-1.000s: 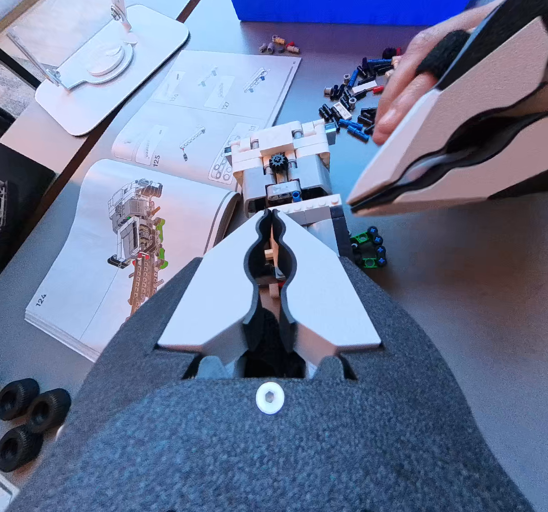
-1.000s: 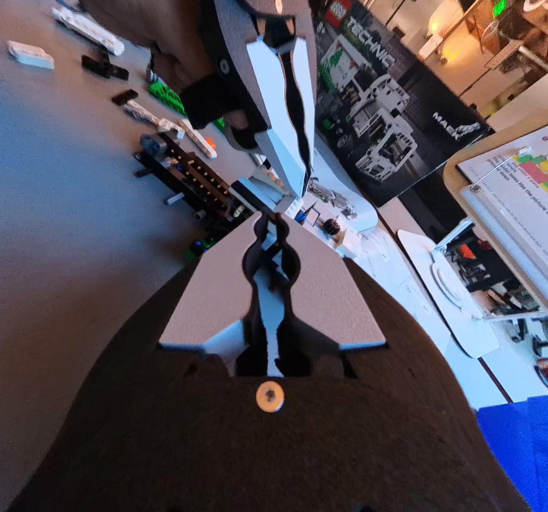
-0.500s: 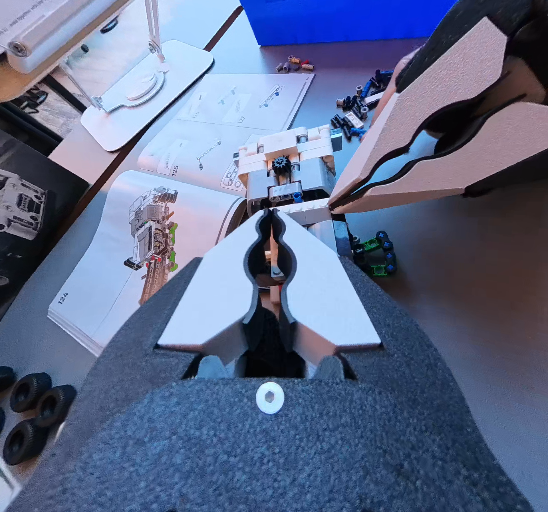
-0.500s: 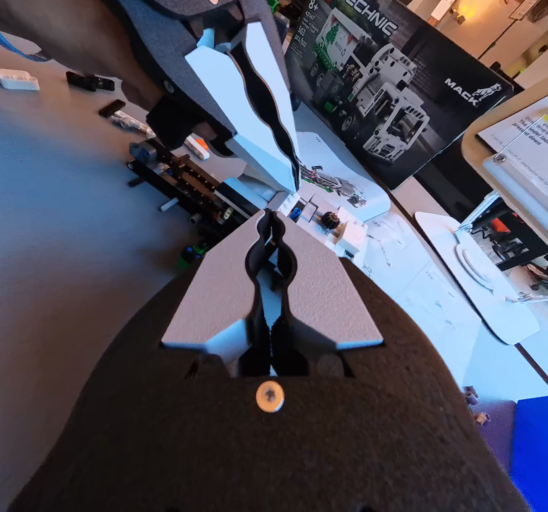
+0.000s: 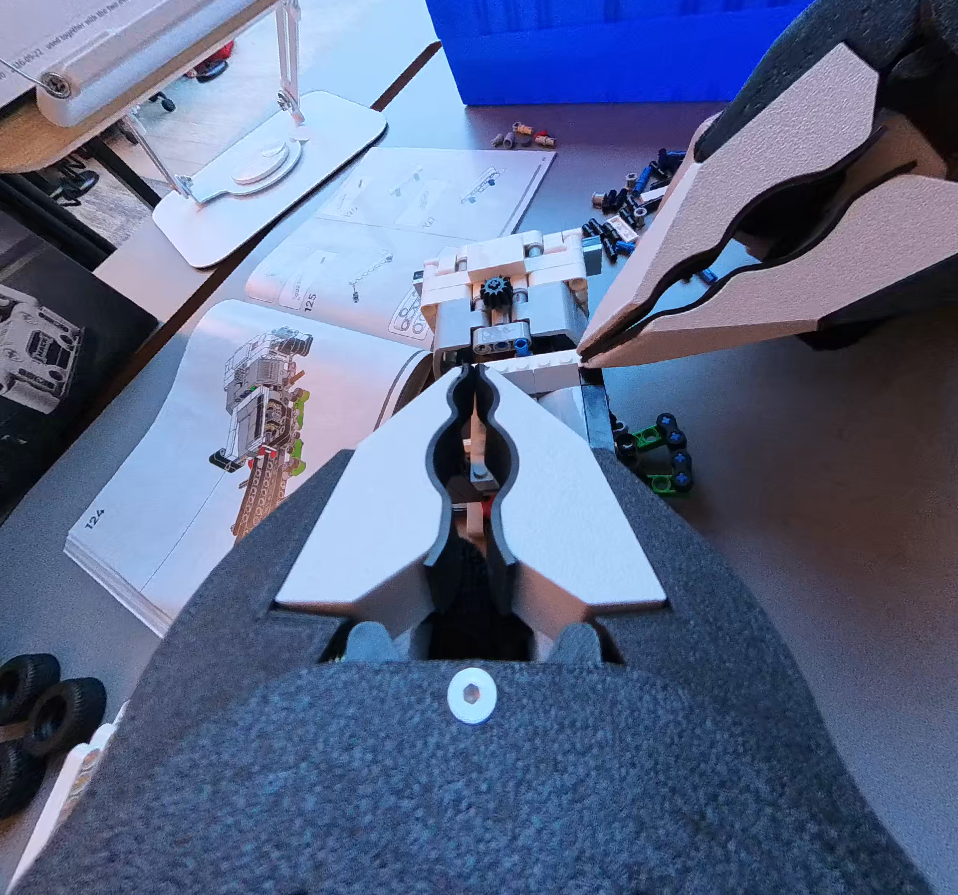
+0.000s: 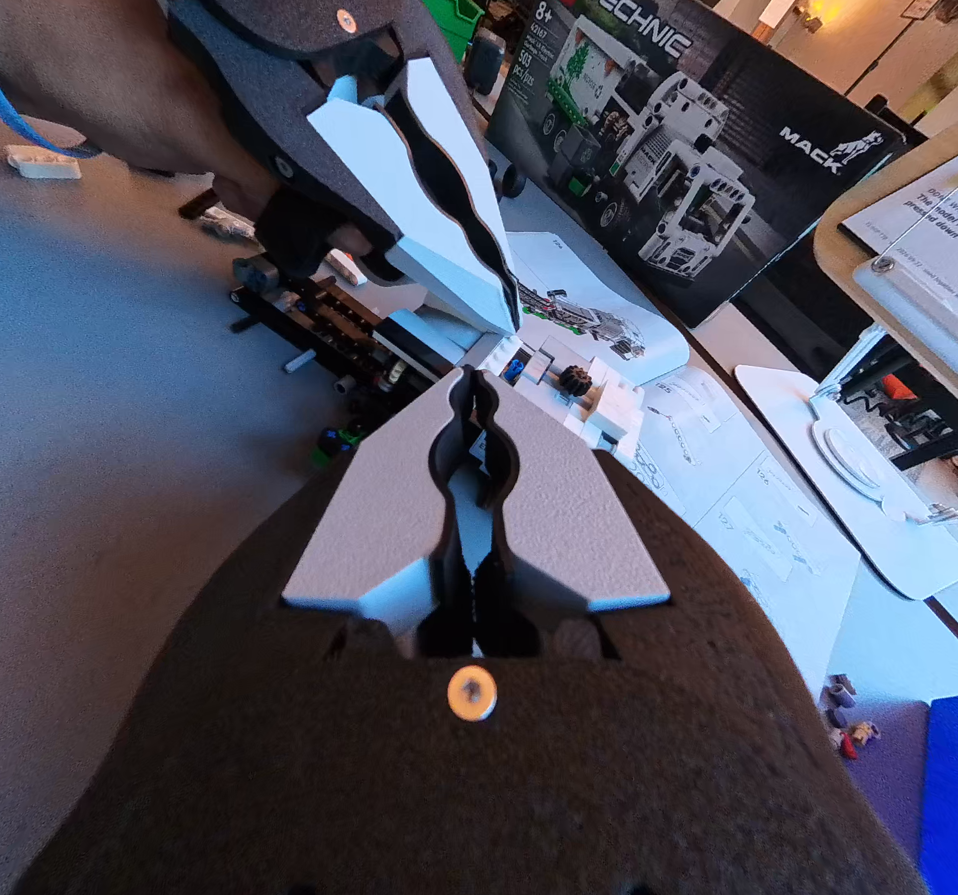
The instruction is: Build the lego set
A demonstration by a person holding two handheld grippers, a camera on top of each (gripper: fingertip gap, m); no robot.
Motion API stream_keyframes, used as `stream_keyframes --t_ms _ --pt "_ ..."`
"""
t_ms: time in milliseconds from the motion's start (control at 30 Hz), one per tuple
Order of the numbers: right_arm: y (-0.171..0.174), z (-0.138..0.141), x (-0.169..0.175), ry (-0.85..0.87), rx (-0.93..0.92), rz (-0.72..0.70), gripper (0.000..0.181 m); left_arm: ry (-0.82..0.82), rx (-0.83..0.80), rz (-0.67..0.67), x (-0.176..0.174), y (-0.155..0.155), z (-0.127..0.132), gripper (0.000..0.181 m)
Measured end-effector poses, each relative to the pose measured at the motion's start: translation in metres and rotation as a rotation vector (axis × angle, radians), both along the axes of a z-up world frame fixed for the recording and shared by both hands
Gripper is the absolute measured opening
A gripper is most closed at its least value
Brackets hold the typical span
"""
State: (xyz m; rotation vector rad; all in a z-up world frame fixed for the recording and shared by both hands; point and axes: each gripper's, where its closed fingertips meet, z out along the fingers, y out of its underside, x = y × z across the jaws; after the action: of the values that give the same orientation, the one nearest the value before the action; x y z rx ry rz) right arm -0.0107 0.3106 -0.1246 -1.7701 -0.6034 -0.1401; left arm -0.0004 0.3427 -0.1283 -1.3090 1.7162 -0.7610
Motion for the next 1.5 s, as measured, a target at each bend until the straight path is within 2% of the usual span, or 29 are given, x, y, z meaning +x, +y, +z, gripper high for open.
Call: stream_keyframes --t_ms 267,400,467,600,767,900,1000,1167,1367,1500 --pt "0.001 -0.001 0.001 -0.018 -0.014 -0.026 0.0 -0.022 0.021 0.022 0.0 0.0 0.0 0.0" --pt "-0.002 0.006 0.001 0.056 -0.029 -0.025 0.0 -0.043 0.028 0.039 -0.001 0.0 0.001 0.0" --pt "-0.006 0.026 0.01 0.118 0.037 -0.049 0.0 -0.044 0.039 0.041 -0.003 -0.002 0.002 0.0" --pt "-0.011 0.039 0.039 0.285 -0.008 -0.074 0.0 -0.077 0.009 0.07 -0.018 0.002 0.02 0.004" --pt "-0.004 0.032 0.054 0.206 -0.109 -0.052 0.0 -0.085 -0.089 0.055 -0.045 0.012 0.032 0.01" --pt "0.002 0.016 0.045 0.295 -0.158 -0.045 0.005 -0.125 -0.126 0.081 -0.058 0.024 0.027 0.011" --pt "-0.006 0.018 0.042 0.412 -0.129 -0.077 0.004 -0.103 -0.119 0.109 -0.064 0.032 0.02 0.014" --pt "-0.014 0.02 0.05 0.411 -0.086 -0.089 0.001 -0.111 -0.014 0.105 -0.064 0.036 0.017 0.014" --pt "-0.017 0.014 0.039 0.521 -0.156 -0.027 0.001 -0.094 -0.054 0.082 -0.062 0.031 0.01 0.013" --pt "-0.016 0.004 0.04 0.43 -0.168 -0.027 0.001 -0.094 -0.056 0.101 -0.064 0.039 0.012 0.013"
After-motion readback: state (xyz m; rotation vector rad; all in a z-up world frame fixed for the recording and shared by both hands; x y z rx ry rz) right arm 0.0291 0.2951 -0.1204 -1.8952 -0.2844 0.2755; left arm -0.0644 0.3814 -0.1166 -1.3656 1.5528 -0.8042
